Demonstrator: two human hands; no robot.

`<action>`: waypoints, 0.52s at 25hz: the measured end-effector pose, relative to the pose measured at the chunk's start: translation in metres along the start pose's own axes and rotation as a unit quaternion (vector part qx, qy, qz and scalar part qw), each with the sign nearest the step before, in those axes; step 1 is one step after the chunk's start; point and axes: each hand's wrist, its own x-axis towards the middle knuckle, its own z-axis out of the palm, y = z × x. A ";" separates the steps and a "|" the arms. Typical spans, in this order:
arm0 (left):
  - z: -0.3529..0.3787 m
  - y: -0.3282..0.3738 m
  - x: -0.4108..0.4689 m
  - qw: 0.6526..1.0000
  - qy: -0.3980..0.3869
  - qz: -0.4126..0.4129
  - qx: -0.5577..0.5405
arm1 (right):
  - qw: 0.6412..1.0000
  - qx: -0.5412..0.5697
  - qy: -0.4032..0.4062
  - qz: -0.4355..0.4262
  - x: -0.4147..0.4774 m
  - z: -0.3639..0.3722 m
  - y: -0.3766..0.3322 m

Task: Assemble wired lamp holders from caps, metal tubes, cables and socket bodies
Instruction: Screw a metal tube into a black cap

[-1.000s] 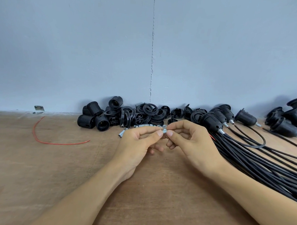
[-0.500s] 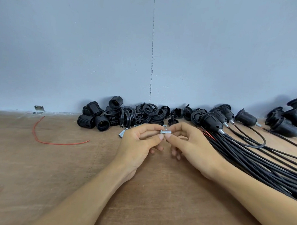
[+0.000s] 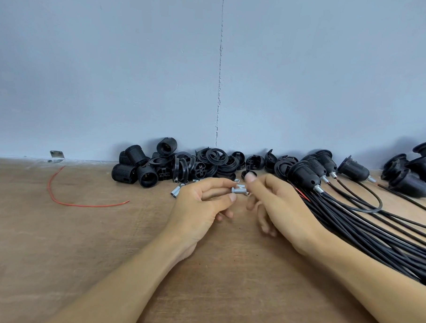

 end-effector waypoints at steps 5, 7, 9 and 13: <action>0.001 0.000 -0.001 1.000 0.001 -0.005 0.002 | 1.000 -0.018 -0.002 0.005 0.003 0.000 0.002; 0.000 0.000 0.000 1.000 0.001 -0.004 0.000 | 1.000 0.008 -0.012 -0.006 0.002 -0.002 0.002; 0.000 0.000 0.000 1.000 0.001 -0.002 0.001 | 1.000 -0.006 -0.017 -0.022 0.002 -0.003 0.001; 0.001 0.000 0.000 1.000 0.004 -0.005 0.005 | 1.000 -0.014 -0.006 0.003 0.002 -0.004 0.001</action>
